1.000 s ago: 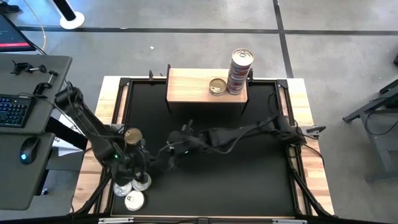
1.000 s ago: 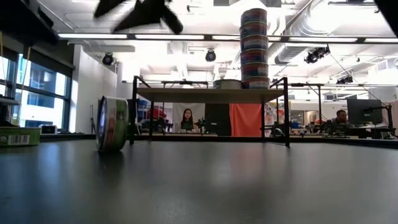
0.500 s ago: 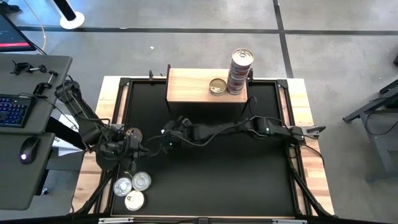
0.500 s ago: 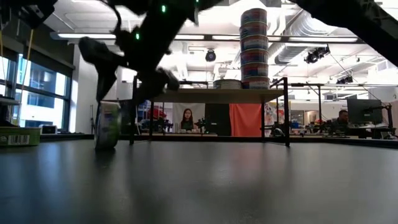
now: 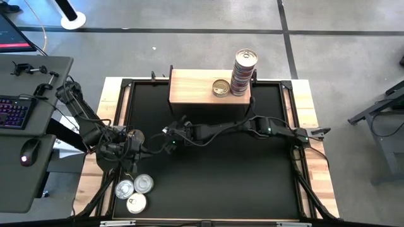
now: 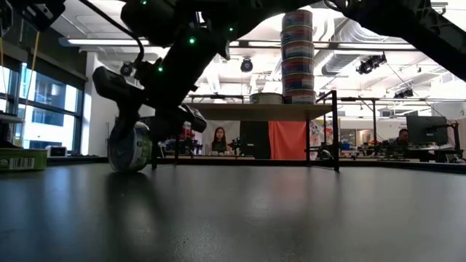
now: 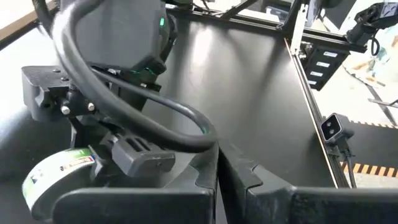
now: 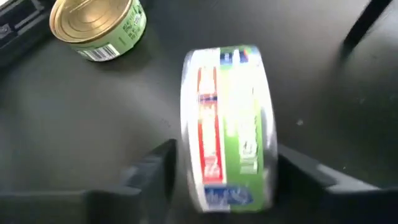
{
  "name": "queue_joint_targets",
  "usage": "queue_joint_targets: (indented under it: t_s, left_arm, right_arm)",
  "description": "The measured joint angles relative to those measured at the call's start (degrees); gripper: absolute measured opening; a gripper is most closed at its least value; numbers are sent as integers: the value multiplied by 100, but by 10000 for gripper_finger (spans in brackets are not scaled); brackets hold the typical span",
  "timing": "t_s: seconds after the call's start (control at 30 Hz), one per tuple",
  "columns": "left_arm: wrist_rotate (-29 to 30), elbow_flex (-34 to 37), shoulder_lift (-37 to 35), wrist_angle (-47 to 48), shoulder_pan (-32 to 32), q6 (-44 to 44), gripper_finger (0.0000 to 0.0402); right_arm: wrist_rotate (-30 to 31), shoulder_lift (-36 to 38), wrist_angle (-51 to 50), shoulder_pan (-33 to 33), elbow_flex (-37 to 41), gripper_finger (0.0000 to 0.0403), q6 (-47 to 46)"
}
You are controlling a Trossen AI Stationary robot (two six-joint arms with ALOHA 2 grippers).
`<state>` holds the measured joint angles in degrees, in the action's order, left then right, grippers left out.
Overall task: Stack canned seafood by type on shelf
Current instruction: Put the white and green tuna can on the shelf
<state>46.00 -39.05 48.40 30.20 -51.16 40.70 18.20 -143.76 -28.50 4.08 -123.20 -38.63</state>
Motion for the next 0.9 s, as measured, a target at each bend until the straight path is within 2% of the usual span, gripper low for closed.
queue_joint_targets:
  t_s: [0.1, 0.23, 0.33, 0.53, 0.7, 0.9]
  left_arm:
    - [41, 0, 0, -11, 0, 6, 0]
    - [63, 0, 0, -115, -2, 16, 0]
    - [71, 0, -9, -186, -2, 112, 0]
    - [245, 0, 55, -122, -2, 414, 0]
    - [668, -2, 178, -141, 0, 423, 0]
    - [975, -2, 343, -251, 4, 556, 0]
  right_arm:
    - [-16, 0, 14, 2, 0, 119, 333]
    - [-294, 151, -159, 37, -2, 116, 819]
    - [-518, 549, -690, 119, -2, 116, 1075]
    - [-453, 1458, -1845, 321, 170, 116, 1396]
    - [-244, 2447, -1823, 451, 1307, 116, 1044]
    - [44, 4023, -1063, 755, 3673, 116, -338]
